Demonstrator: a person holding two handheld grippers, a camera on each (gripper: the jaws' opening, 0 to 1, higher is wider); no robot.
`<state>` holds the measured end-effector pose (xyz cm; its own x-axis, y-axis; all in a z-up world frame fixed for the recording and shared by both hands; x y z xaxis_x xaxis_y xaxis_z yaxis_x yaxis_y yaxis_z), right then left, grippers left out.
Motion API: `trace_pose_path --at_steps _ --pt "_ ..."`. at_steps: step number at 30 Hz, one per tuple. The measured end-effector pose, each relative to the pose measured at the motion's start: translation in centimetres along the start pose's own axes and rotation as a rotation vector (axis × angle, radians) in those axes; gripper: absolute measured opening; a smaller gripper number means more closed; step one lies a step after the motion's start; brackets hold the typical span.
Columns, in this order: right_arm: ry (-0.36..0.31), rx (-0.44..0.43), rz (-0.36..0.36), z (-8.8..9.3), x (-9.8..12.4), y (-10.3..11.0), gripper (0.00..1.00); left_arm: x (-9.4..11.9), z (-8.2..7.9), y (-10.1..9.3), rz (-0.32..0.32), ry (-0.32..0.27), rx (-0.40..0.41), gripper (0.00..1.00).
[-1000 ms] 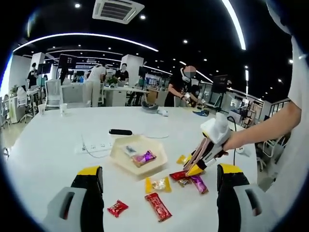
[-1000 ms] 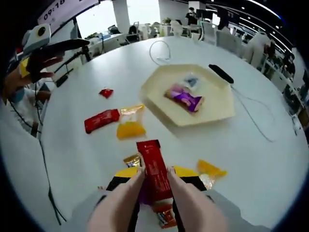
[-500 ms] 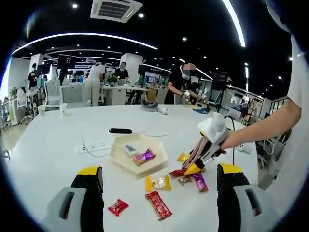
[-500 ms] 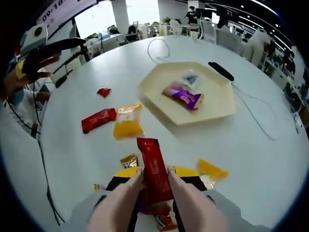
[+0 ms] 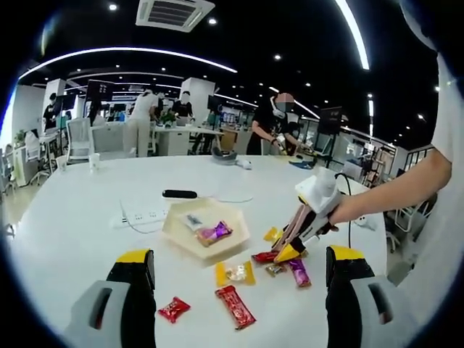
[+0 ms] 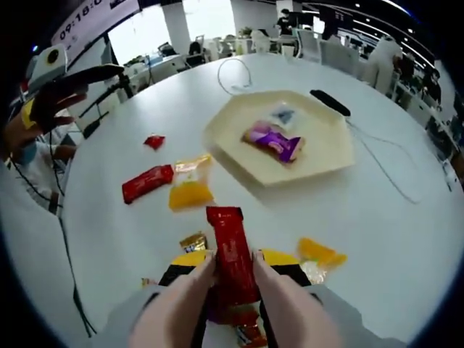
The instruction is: Place the target food into the container with the food tongs after gripping and lifting it, then release it inside without dropping or visibly crushing the food.
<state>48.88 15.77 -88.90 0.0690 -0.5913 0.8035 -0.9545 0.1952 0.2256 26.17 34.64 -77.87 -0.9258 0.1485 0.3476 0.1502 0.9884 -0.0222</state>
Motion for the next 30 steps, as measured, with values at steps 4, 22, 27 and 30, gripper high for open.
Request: trace_pose_path --at_steps 4,22,27,30 --pt "-0.020 0.024 0.002 0.3 0.1 0.1 0.25 -0.4 0.0 -0.4 0.017 0.002 -0.002 0.99" --pt "-0.135 0.061 0.028 1.4 0.3 0.6 0.22 -0.7 0.2 -1.1 0.051 -0.005 -0.005 0.99" --pt "-0.134 0.073 0.034 1.4 0.3 0.8 0.22 -0.5 0.1 -1.1 0.054 -0.010 -0.006 0.99" --pt "-0.157 0.077 0.038 1.7 0.3 0.7 0.22 -0.4 -0.1 -1.0 0.054 -0.016 -0.002 0.99"
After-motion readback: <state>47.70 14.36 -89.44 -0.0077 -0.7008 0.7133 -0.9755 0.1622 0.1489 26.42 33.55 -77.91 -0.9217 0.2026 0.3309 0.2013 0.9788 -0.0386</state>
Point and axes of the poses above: the point that each gripper's makers call its tool centre point, and the gripper's own axes: x roughly backward along the fingers, y roughly to its left, z roughly out of its underside, the point moved 10 cm from there along x, roughly backward along the fingers, and after that the axes turned 11 degrees about -x, right-handed, at the moved point
